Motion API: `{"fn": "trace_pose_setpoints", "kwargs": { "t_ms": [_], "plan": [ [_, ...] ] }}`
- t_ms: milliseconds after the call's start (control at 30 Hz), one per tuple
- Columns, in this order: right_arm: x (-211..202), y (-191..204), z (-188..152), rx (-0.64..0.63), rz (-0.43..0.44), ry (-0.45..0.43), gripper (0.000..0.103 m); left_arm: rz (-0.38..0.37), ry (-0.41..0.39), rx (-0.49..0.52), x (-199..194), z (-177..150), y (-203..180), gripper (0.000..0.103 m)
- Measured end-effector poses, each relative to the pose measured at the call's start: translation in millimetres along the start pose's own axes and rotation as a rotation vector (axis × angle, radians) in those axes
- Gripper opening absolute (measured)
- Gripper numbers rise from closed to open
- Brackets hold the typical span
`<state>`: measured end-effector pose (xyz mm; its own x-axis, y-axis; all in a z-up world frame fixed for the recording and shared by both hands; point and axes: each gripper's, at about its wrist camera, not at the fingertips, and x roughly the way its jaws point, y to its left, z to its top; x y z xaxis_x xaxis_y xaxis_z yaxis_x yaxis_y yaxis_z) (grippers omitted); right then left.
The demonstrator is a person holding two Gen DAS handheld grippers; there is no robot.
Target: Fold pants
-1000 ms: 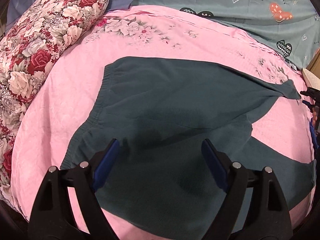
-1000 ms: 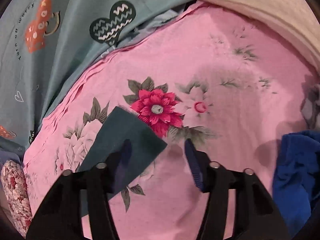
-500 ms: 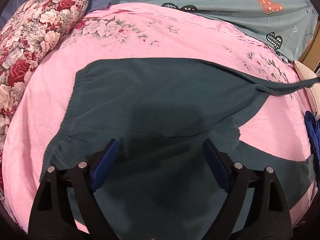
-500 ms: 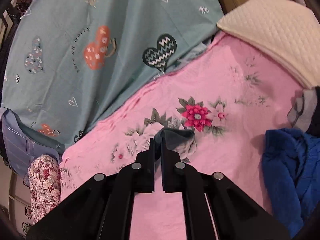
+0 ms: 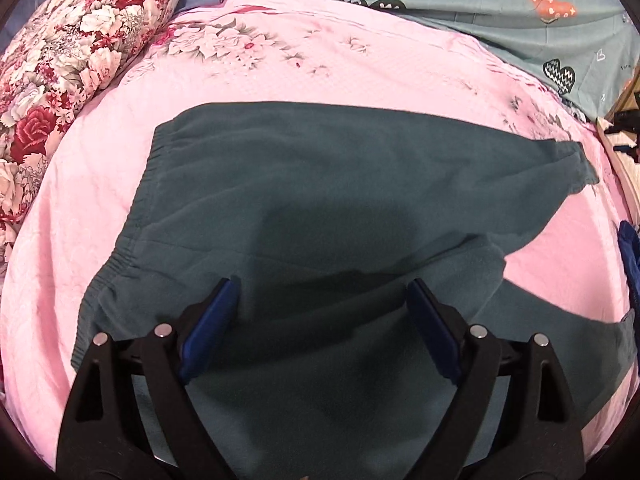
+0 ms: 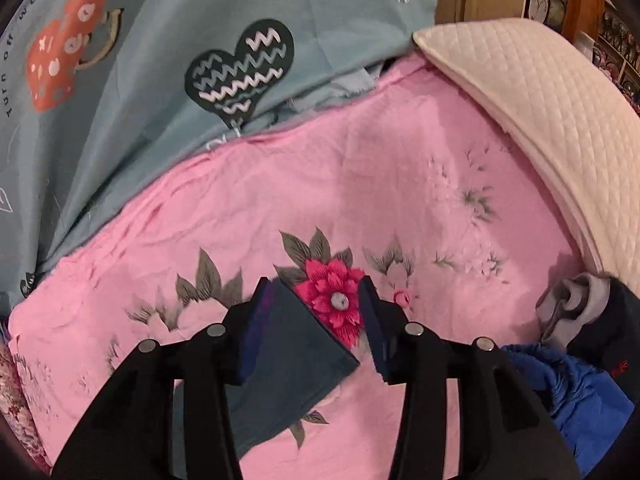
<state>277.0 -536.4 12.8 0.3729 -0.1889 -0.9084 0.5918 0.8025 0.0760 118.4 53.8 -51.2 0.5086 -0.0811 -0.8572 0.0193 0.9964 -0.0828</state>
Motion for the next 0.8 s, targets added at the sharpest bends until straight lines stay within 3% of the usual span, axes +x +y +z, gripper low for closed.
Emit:
{"fn": "trace_pose_setpoints", "kwargs": {
  "t_ms": [133,267,300,333,400,433,633,733,800],
  "plan": [
    [23.6,-28.2,-28.7,0.050,0.031,0.057,0.048,0.002,0.003,0.004,0.4,-0.6,-1.4,0.089],
    [45.9,-26.8,-50.3,0.045,0.101,0.080,0.048,0.000,0.005,-0.005,0.0,-2.9,-1.3,0.089],
    [48.6,-23.0,-54.0,0.033,0.122,0.070,0.044,0.005,0.006,-0.006,-0.4,-3.3,-1.1,0.089],
    [48.5,-18.8,-56.9,0.009,0.107,0.049,0.027,0.011,0.005,-0.009,-1.0,-3.1,0.3,0.089],
    [43.1,-11.9,-62.2,-0.047,0.080,0.026,0.009,0.023,-0.002,-0.022,-3.6,-2.9,5.6,0.089],
    [38.8,-12.3,-64.2,-0.055,0.066,0.026,0.007,0.028,-0.004,-0.033,-4.8,-2.8,8.9,0.089],
    [-7.0,-56.0,-78.6,-0.066,-0.040,-0.045,0.005,0.055,-0.018,-0.078,-12.4,-6.1,35.3,0.089],
    [0.1,-68.4,-82.1,-0.095,-0.019,-0.067,0.006,0.063,-0.009,-0.090,-10.2,-6.6,46.0,0.089],
    [18.4,-59.4,-84.7,-0.169,-0.104,-0.044,0.010,0.064,0.023,-0.084,-4.3,-8.3,50.5,0.090]
  ]
}}
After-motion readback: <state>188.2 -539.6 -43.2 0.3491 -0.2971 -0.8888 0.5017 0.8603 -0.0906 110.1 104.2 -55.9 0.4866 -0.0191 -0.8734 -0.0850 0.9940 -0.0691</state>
